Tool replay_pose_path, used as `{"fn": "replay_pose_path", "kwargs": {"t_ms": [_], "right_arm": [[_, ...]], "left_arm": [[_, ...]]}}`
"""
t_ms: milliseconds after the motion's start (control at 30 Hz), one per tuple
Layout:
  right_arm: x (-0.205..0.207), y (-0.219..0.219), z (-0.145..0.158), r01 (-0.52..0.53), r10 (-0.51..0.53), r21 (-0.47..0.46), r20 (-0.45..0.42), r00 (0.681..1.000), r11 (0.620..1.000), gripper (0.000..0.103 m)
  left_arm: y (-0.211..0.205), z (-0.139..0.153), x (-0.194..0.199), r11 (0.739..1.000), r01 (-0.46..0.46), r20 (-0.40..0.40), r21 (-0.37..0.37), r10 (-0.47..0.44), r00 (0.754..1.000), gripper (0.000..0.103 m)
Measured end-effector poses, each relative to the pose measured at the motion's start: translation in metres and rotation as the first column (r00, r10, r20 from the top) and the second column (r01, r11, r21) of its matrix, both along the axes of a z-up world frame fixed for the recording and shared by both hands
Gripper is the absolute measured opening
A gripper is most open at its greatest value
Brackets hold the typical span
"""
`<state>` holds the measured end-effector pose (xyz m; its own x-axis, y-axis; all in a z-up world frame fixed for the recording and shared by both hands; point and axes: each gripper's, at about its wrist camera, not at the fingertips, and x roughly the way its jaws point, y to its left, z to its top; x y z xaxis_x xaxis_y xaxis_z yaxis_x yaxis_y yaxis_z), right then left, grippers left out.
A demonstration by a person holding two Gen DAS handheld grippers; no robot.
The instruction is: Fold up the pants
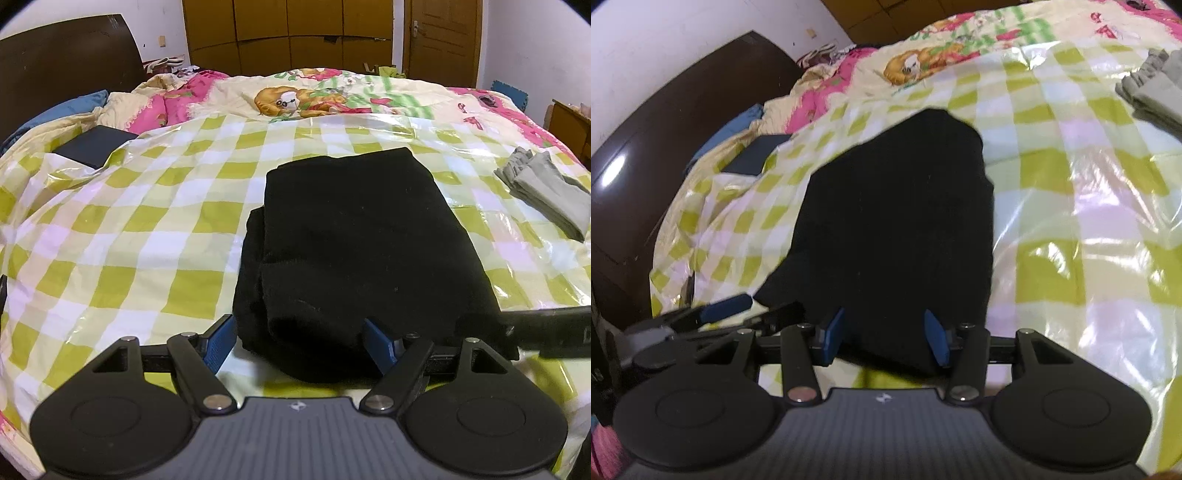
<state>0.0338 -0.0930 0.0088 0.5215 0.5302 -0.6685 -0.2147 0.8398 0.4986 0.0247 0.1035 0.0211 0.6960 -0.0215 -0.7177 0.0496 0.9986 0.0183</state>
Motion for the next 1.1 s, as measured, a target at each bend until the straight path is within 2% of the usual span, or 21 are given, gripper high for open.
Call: {"fn": "replay_pose_path", "kwargs": {"t_ms": [167,400,700,767,867,933,1000,1100], "right_arm": [[0.003,0.011,-0.004,-0.033,0.033,-0.025,-0.002,0.999,0.999,0.057],[0.008,0.016,-0.011,-0.036,0.036,-0.041,-0.012,0.999,0.999,0.057],[0.031,0.015,-0.022,-0.003,0.002,-0.018,-0.063,0.998,1.0,0.053],[0.02,0.012,-0.011,-0.001,0.001,-0.008,-0.023,1.0,1.0,0.053],[-0.004,0.004,0.003,-0.01,0.012,-0.038,0.054,0.998,0.999,0.056],[-0.015,-0.004,0.007,0.007,-0.005,-0.018,0.066,0.998,1.0,0.057],[-0.022,-0.01,0.008,0.021,-0.021,-0.003,0.067,0.998,1.0,0.057],[-0.028,-0.012,0.005,0.032,-0.029,-0.045,0.072,0.997,0.998,0.057]], "left_arm": [[-0.003,-0.006,0.003,1.0,0.007,-0.014,0.001,-0.007,1.0,0.088],[-0.009,-0.016,0.008,1.0,0.02,-0.035,0.011,-0.02,0.999,0.088],[-0.003,-0.025,0.027,0.999,-0.025,-0.076,-0.034,0.023,0.997,0.091],[-0.006,-0.018,0.017,1.0,-0.02,-0.04,-0.006,0.02,0.999,0.091],[-0.009,-0.013,0.004,0.998,-0.047,-0.018,0.038,0.048,0.999,0.103],[-0.008,-0.011,-0.002,0.996,-0.07,-0.014,0.055,0.07,0.997,0.103],[-0.008,-0.01,-0.008,0.996,-0.071,-0.012,0.051,0.072,0.997,0.103],[-0.002,-0.008,-0.016,0.996,-0.085,-0.009,-0.013,0.085,0.996,0.103]]}}
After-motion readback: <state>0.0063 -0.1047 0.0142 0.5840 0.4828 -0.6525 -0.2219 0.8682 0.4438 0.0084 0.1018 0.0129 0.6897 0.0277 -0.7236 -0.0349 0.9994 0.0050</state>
